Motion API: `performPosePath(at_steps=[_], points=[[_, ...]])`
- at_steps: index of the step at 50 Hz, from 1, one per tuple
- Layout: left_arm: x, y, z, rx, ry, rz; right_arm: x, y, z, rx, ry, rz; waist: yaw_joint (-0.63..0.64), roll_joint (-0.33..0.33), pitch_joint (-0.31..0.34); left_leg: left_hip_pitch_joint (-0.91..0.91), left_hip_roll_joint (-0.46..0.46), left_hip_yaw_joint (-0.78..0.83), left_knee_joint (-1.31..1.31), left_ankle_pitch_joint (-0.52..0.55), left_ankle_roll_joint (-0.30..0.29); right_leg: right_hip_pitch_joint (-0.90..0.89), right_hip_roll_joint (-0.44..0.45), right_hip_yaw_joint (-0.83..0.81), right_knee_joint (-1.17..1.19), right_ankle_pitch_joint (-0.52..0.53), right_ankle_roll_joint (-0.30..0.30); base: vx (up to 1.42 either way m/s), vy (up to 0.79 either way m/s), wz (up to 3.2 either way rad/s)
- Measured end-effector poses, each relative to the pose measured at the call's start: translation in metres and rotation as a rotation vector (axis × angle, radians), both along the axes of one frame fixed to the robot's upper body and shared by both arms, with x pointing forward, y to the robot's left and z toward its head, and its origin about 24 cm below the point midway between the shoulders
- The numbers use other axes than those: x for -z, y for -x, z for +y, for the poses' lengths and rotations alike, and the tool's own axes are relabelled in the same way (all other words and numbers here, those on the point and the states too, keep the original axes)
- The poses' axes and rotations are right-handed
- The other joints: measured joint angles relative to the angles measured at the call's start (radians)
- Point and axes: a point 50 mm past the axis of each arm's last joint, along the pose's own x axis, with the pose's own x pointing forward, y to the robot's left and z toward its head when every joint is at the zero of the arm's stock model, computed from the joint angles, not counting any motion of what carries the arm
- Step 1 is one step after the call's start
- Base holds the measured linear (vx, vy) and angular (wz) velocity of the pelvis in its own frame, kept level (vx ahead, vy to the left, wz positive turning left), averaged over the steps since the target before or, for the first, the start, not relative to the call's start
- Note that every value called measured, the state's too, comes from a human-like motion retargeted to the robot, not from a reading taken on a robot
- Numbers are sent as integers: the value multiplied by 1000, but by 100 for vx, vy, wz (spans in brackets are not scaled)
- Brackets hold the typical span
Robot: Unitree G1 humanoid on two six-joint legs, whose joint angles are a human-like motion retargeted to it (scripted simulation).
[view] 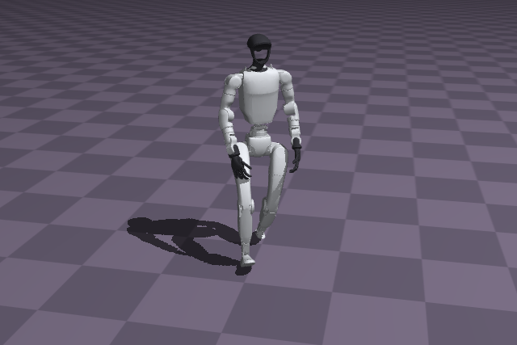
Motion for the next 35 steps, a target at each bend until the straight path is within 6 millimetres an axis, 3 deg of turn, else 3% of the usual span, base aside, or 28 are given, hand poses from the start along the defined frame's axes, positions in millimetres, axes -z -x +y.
performPosePath(at_steps=[5, 23, 35], points=[[-2, -8, 0, -2, -2, -16, -4, -9, -2, -5, 10, -23, -22, -12, -54, -71, -20, -16, -15, 14, 3, -60, -15, 7, -33, 16, 4, 0, 0, 11], [2, 1, -1, -30, -18, -6, -3, -7, -3, 31, 27, -41, -17, -2, -69, -99, -18, 2, -3, 3, 1, -89, -14, 9, -31, 22, 9, 0, 0, 0], [3, 6, 1, -91, 3, 0, -2, -8, -2, 84, 0, -41, -19, 1, -85, -80, -23, 2, -73, 15, 4, -67, -1, 29, -87, 108, 27, 0, 0, 0]])
